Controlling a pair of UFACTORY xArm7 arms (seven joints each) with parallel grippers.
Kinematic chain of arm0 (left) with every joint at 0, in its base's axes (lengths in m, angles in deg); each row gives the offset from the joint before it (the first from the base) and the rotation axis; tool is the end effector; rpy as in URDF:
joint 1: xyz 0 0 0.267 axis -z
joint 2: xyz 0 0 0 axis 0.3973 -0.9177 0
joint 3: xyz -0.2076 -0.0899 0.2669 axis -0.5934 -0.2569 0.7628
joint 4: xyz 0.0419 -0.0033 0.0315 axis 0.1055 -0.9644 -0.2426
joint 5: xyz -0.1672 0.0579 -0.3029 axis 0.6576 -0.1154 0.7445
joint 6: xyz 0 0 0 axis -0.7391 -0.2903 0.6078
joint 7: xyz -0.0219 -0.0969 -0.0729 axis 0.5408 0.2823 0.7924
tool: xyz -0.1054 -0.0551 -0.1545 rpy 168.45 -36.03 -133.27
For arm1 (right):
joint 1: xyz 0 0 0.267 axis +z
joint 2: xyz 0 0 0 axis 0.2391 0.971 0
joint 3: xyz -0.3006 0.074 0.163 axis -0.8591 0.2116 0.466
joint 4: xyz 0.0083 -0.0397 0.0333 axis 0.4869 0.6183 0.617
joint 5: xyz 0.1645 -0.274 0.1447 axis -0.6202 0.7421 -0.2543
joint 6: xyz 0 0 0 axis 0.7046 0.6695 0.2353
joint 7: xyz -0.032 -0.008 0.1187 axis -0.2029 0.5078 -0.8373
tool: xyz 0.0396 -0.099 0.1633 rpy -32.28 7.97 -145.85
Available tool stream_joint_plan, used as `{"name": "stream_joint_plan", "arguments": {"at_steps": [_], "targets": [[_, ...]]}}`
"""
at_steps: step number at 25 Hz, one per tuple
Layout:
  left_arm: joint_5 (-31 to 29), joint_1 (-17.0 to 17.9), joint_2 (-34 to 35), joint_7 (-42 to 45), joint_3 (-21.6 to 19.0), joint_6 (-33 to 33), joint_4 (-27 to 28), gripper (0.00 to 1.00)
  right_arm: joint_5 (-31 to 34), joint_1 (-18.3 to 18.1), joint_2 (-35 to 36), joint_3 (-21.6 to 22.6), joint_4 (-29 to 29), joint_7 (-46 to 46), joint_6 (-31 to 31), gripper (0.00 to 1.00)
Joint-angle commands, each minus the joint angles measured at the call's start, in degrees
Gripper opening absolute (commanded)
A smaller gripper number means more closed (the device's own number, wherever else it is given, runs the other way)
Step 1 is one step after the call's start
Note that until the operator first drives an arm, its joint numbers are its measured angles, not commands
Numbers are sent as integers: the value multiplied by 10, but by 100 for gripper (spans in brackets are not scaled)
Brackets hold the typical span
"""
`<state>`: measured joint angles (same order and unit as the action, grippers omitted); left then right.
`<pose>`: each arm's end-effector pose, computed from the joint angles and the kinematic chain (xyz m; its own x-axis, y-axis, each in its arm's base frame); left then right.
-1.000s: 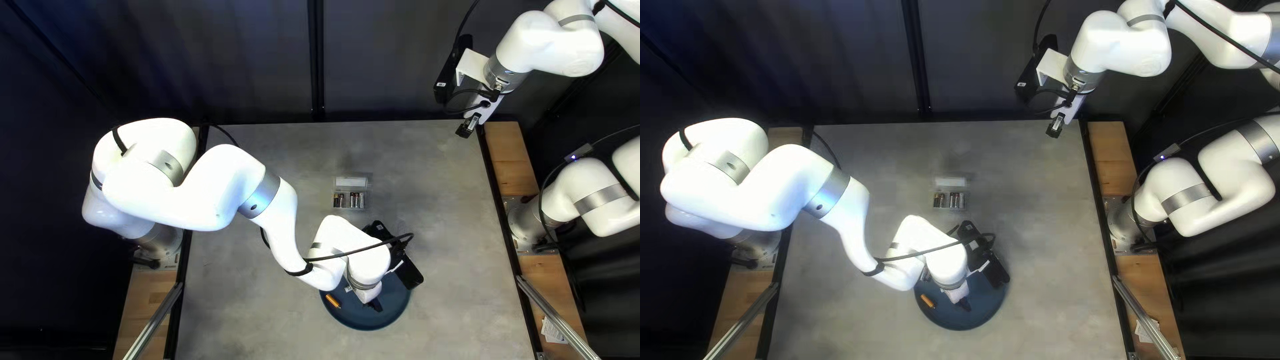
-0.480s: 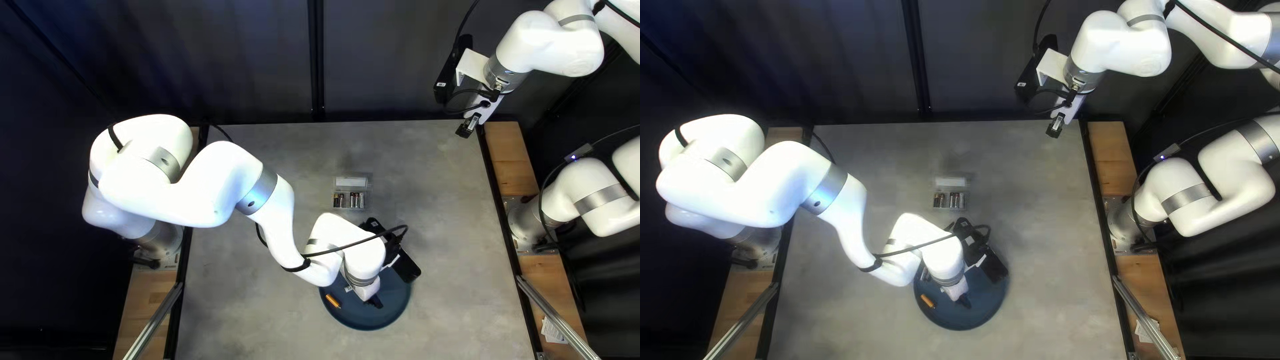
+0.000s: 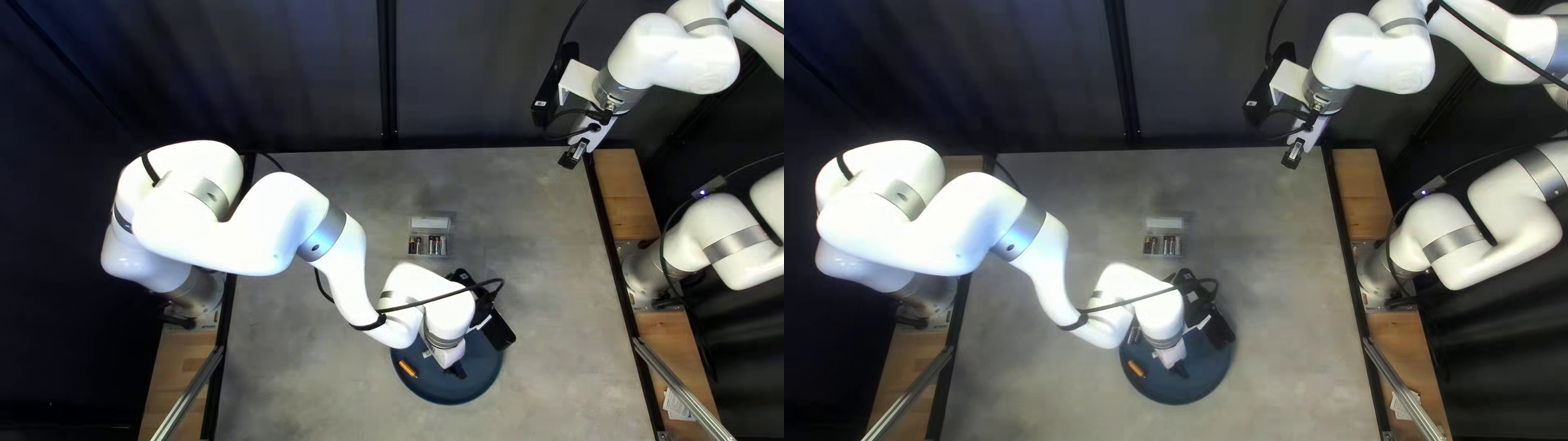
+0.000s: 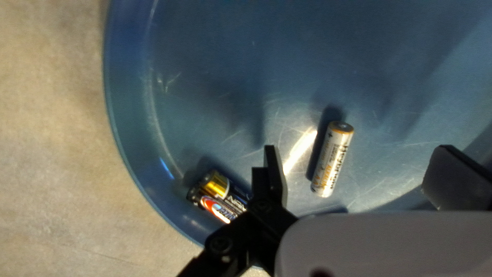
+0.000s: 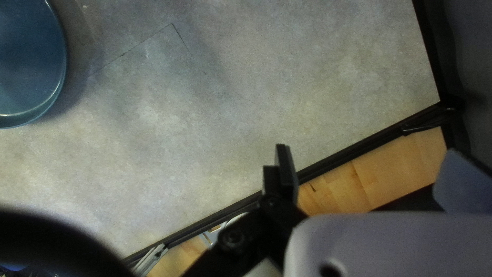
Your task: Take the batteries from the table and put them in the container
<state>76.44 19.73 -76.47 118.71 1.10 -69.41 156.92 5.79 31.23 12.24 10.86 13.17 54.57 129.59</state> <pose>0.5885 -0.1610 0.0447 0.8818 0.4680 -0.0591 0.4711 -0.8801 0.0589 0.2047 -0.1951 0.2910 0.8786 -0.4715 0.0756 -0.4768 -0.8746 0.0880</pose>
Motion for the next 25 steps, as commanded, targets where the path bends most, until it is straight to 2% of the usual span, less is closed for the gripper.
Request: {"name": "stream_joint_plan", "arguments": {"at_steps": [1, 2, 3, 15, 19, 20, 23, 25], "targets": [[-3, -1, 1, -4, 0, 5, -6, 68, 0, 0, 0, 0, 0, 0, 0, 100], [-5, 0, 2, -3, 1, 7, -9, 30, 0, 0, 0, 0, 0, 0, 0, 100], [-5, 1, 3, -2, 1, 8, -9, 0, 0, 0, 0, 0, 0, 0, 0, 100], [-37, 25, 49, 43, 15, 31, -53, 0, 0, 0, 0, 0, 0, 0, 0, 100], [-46, 39, 37, 61, 23, 19, -34, 0, 0, 0, 0, 0, 0, 0, 0, 100], [-47, 42, 35, 66, 25, 18, -32, 100, 0, 0, 0, 0, 0, 0, 0, 100], [-59, 58, 28, 92, 36, 13, -19, 100, 0, 0, 0, 0, 0, 0, 0, 100], [-71, 79, 16, 118, 46, -6, 7, 100, 0, 0, 0, 0, 0, 0, 0, 100]]}}
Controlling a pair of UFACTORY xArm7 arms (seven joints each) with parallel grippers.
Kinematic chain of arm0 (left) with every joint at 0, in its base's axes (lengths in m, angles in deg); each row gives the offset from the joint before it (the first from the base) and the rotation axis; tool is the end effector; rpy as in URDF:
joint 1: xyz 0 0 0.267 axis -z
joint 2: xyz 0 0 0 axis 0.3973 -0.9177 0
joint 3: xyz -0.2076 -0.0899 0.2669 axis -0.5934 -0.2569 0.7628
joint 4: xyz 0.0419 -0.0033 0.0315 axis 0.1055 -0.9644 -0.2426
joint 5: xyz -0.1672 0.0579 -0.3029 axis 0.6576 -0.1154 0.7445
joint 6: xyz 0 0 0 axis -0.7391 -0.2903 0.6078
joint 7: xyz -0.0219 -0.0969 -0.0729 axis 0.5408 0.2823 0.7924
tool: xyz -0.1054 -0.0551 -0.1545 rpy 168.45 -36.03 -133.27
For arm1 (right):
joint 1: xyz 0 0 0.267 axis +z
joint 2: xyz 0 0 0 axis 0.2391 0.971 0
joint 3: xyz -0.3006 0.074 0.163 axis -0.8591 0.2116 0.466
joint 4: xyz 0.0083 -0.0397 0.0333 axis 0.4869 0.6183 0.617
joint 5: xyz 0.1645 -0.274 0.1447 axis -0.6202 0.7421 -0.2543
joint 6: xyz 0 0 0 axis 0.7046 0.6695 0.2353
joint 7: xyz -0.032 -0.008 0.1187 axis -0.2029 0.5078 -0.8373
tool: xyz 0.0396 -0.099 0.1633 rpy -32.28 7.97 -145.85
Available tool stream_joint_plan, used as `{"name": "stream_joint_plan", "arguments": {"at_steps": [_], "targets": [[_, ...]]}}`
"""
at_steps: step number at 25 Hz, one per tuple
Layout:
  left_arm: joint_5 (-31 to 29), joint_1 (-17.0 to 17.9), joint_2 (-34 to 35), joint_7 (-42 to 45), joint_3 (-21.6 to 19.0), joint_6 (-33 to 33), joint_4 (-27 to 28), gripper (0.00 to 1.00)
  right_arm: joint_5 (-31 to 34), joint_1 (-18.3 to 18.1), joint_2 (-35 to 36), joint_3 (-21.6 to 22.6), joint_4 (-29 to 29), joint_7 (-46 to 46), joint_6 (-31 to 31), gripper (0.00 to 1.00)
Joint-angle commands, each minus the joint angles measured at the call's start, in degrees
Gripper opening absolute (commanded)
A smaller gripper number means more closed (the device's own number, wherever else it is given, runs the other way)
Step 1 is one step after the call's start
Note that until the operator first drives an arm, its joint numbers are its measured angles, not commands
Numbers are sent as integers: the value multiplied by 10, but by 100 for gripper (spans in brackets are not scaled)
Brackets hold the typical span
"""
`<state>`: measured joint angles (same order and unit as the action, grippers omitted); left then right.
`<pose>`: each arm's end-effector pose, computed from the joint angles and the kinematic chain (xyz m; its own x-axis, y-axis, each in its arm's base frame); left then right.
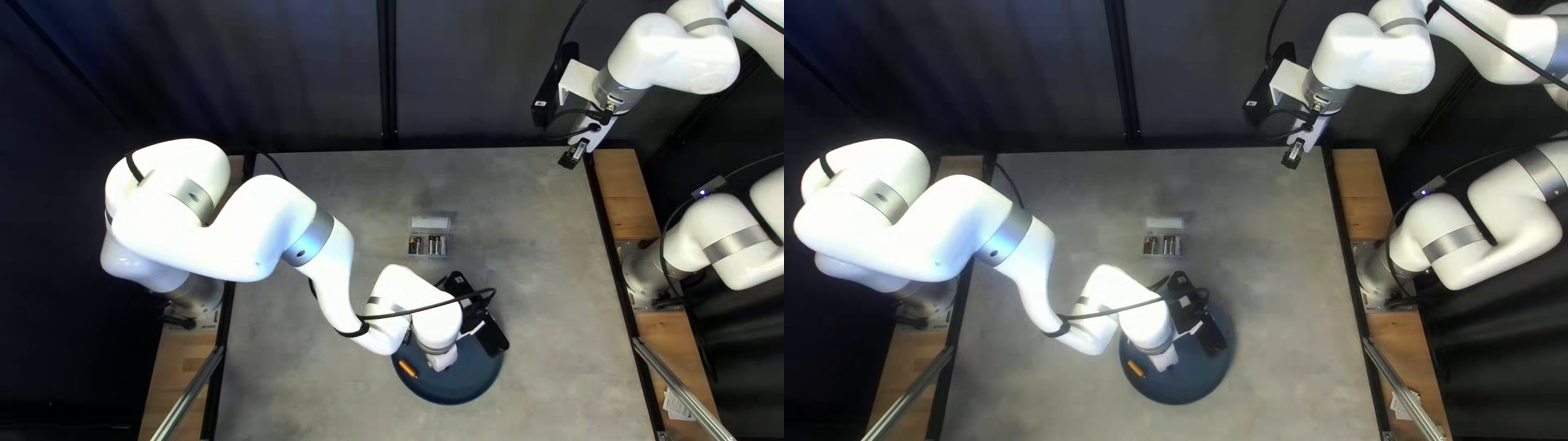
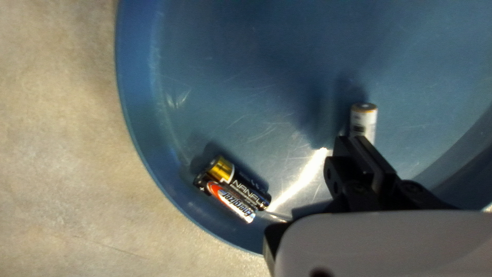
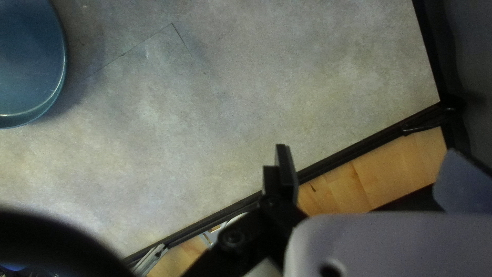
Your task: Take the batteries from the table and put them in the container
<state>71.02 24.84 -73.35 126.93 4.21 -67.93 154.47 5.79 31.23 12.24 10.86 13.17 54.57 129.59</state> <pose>0.5850 -0.1679 0.0570 0.8702 0.4912 0.0391 0.4913 -0.8709 0.0078 0.2047 -0.1951 0.2910 0.8786 -0.4715 0.0756 -0.4768 -0.8746 0.0880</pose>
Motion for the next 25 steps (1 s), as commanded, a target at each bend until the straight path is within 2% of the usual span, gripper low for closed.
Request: {"name": "stream_joint_plan", "arguments": {"at_steps": [1, 4, 10, 13, 14, 15, 16, 17, 25], "targets": [[-19, 34, -18, 42, 17, -27, 40, 100, 0, 0, 0, 0, 0, 0, 0, 100], [-26, 50, -28, 61, 23, -53, 68, 100, 0, 0, 0, 0, 0, 0, 0, 100], [-29, 59, -55, 69, 28, -63, 96, 100, 0, 0, 0, 0, 0, 0, 0, 100], [-27, 58, -63, 70, 30, -65, 102, 82, 0, 0, 0, 0, 0, 0, 0, 100], [-25, 57, -62, 71, 30, -66, 101, 72, 0, 0, 0, 0, 0, 0, 0, 100], [-25, 56, -62, 71, 30, -67, 100, 24, 0, 0, 0, 0, 0, 0, 0, 100], [-23, 55, -59, 73, 31, -69, 98, 5, 0, 0, 0, 0, 0, 0, 0, 100], [-22, 53, -57, 75, 31, -70, 96, 0, 0, 0, 0, 0, 0, 0, 0, 100], [-17, 48, -54, 81, 33, -63, 86, 0, 0, 0, 0, 0, 0, 0, 0, 100]]}}
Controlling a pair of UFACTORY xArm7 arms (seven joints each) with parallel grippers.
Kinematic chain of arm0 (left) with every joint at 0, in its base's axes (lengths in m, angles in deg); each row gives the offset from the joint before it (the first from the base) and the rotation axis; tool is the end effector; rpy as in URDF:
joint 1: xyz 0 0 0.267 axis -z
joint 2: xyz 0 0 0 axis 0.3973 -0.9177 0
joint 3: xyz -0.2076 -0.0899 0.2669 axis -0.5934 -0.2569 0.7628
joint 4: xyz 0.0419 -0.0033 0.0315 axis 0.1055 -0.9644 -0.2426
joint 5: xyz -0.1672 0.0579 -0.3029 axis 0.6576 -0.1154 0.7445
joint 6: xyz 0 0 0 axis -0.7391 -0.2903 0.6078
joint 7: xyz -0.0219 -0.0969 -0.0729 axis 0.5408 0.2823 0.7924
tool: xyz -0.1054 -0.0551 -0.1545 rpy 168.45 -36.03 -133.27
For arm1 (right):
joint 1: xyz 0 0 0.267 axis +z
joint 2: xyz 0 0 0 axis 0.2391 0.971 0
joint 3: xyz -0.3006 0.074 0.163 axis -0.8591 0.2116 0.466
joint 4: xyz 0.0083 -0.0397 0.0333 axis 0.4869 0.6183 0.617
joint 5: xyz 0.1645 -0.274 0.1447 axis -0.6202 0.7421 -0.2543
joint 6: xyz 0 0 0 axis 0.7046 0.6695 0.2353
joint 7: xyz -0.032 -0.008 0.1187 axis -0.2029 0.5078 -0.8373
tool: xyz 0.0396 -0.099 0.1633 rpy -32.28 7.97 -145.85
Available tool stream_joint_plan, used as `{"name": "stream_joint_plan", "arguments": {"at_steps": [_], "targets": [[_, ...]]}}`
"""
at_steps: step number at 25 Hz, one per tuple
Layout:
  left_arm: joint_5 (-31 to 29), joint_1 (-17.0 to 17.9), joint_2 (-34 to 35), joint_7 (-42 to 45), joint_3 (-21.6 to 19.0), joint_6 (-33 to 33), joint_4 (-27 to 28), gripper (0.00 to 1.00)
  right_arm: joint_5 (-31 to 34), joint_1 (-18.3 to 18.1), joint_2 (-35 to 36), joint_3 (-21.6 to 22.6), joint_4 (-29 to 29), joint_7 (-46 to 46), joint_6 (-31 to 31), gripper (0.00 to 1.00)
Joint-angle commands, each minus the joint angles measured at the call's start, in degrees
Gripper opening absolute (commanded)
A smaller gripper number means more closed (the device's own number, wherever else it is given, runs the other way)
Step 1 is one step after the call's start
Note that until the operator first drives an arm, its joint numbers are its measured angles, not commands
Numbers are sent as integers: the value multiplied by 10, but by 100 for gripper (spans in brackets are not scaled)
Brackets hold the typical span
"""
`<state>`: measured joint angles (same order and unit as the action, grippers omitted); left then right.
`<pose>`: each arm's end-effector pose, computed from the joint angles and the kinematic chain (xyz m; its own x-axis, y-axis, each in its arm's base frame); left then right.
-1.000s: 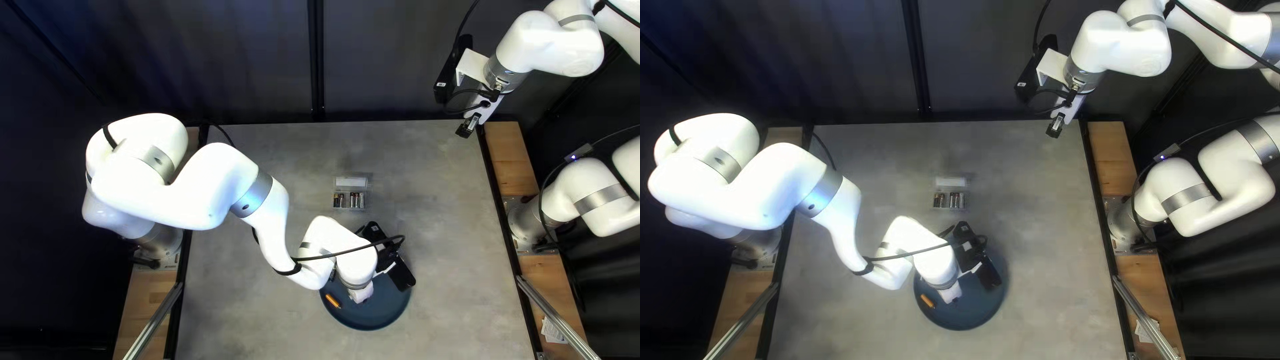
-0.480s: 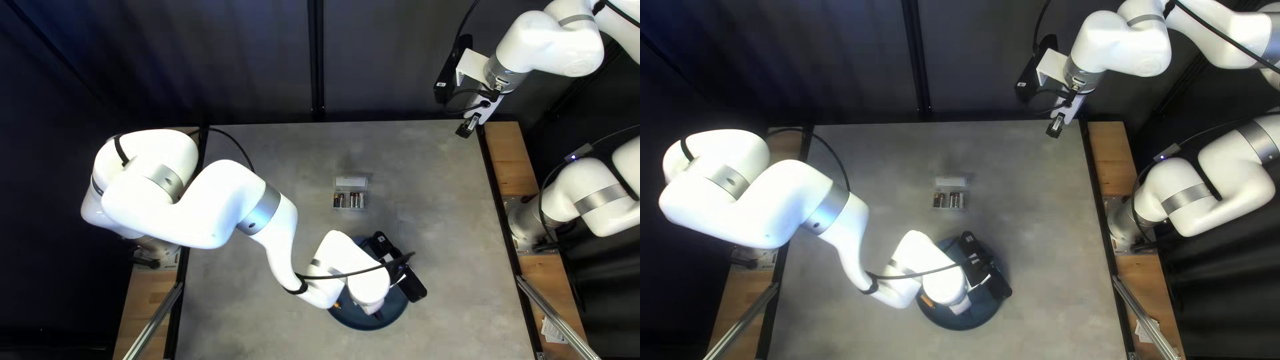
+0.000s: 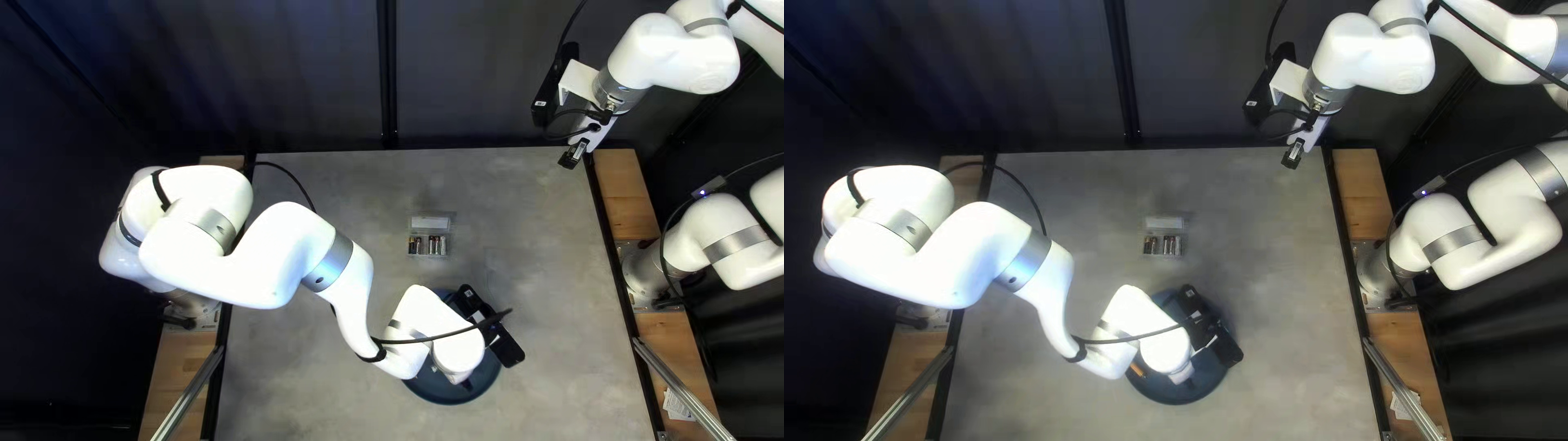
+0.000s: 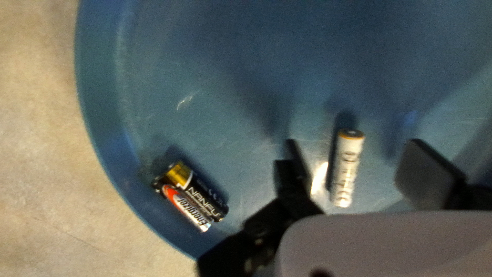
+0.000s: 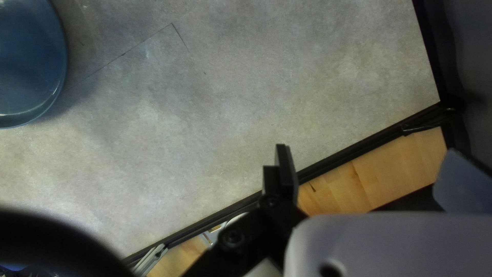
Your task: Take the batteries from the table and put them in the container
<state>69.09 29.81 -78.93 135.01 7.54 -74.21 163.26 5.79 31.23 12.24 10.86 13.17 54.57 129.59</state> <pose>0.6039 -0.1744 0.0428 0.8132 0.5798 0.0512 0.5820 -0.8106 -0.0646 0.2047 -0.1951 0.2910 0.8786 -0.4715 0.0756 -0.4768 -0.8746 0.0880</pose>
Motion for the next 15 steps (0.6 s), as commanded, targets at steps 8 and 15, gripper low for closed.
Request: {"name": "stream_joint_plan", "arguments": {"at_steps": [8, 15], "targets": [[8, 4, 49, 18, -4, -33, -9, 0, 0, 0, 0, 0, 0, 0, 0, 100], [9, -33, 142, 100, 44, -43, -70, 0, 0, 0, 0, 0, 0, 0, 0, 100]]}}
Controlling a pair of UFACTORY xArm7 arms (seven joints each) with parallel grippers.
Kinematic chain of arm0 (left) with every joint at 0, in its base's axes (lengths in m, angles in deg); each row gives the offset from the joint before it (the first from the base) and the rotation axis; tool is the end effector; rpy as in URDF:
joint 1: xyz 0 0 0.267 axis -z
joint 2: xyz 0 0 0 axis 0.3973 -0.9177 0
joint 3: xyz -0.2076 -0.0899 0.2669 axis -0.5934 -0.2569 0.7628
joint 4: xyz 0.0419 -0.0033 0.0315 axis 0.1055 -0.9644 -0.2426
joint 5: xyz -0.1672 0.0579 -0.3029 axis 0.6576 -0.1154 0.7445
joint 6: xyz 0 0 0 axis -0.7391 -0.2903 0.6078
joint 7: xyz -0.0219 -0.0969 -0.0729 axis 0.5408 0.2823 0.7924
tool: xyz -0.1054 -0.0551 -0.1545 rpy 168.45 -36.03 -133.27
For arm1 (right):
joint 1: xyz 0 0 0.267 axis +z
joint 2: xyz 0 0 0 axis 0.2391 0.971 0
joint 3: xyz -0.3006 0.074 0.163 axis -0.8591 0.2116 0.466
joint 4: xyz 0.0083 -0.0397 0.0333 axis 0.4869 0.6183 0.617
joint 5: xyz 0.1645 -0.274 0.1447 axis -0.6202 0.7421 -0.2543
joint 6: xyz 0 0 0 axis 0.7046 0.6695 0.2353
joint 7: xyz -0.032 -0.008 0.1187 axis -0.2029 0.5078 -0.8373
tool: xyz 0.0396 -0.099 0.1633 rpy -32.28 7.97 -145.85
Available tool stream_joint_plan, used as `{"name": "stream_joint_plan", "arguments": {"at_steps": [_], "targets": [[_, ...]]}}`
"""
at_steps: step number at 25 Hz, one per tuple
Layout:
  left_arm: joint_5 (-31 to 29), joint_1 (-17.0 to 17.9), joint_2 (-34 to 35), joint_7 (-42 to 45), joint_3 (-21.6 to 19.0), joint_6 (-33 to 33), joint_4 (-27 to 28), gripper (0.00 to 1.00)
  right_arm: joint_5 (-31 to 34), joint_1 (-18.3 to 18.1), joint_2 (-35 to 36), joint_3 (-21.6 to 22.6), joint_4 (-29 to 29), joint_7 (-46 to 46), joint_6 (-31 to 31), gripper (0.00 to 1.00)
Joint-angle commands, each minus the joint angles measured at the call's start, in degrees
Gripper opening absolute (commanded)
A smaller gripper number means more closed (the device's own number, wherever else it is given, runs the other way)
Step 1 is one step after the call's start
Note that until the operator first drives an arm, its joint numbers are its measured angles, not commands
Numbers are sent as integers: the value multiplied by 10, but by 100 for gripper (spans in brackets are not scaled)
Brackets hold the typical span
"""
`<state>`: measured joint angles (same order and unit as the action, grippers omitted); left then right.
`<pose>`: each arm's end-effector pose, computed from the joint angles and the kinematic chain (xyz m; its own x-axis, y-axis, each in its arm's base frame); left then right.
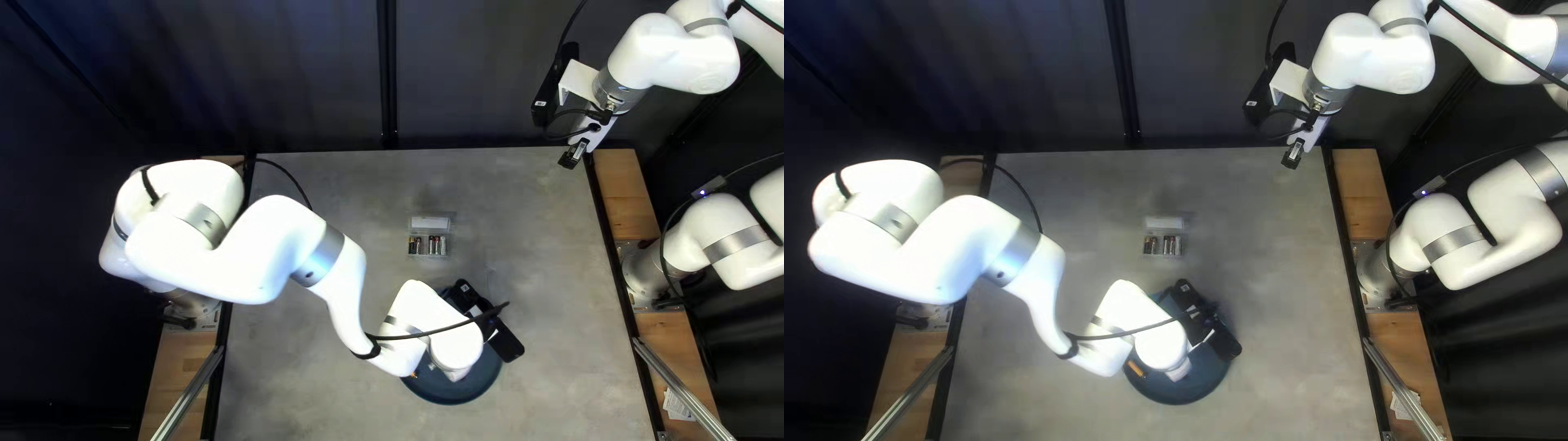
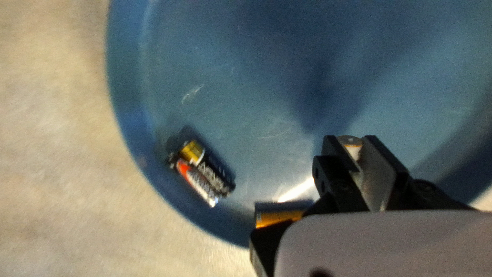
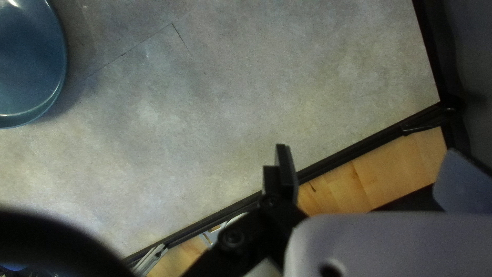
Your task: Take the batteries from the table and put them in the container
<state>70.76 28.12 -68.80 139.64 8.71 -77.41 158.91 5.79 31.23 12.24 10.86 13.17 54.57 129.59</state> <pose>0.5940 -0.1380 0.1165 0.7197 0.6862 0.1057 0.6928 -0.7198 -0.0449 0.2047 -0.1951 0.2910 0.8786 -0.4715 0.0756 -0.4768 -0.8746 0.0880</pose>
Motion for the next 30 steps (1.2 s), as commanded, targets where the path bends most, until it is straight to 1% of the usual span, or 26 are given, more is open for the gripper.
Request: {"name": "stream_joint_plan", "arguments": {"at_steps": [1, 2, 5, 6, 7, 9, 13, 16, 17, 24, 28, 30], "targets": [[-15, -16, 43, 65, 40, -21, -22, 0, 0, 0, 0, 0, 0, 0, 0, 100], [-30, -10, 41, 91, 52, -42, -11, 0, 0, 0, 0, 0, 0, 0, 0, 100], [-76, -12, 37, 127, 87, -61, -13, 0, 0, 0, 0, 0, 0, 0, 0, 100], [-84, -11, 33, 134, 93, -66, -11, 0, 0, 0, 0, 0, 0, 0, 0, 100], [-101, -17, 23, 139, 107, -56, -23, 0, 0, 0, 0, 0, 0, 0, 0, 100], [-125, -21, 19, 150, 122, -36, -43, 0, 0, 0, 0, 0, 0, 0, 0, 100], [-162, -16, 34, 183, 138, -10, -77, 0, 0, 0, 0, 0, 0, 0, 0, 100], [-193, -8, 54, 230, 150, 11, -110, 0, 0, 0, 0, 0, 0, 0, 0, 100], [-209, -2, 57, 261, 156, 27, -126, 0, 0, 0, 0, 0, 0, 0, 0, 100], [-292, 25, 36, 410, 188, 103, -166, 0, 0, 0, 0, 0, 0, 0, 0, 100], [-313, 39, 39, 449, 194, 93, -163, 0, 0, 0, 0, 0, 0, 0, 0, 100], [-325, 44, 50, 464, 199, 89, -173, 0, 0, 0, 0, 0, 0, 0, 0, 100]]}}
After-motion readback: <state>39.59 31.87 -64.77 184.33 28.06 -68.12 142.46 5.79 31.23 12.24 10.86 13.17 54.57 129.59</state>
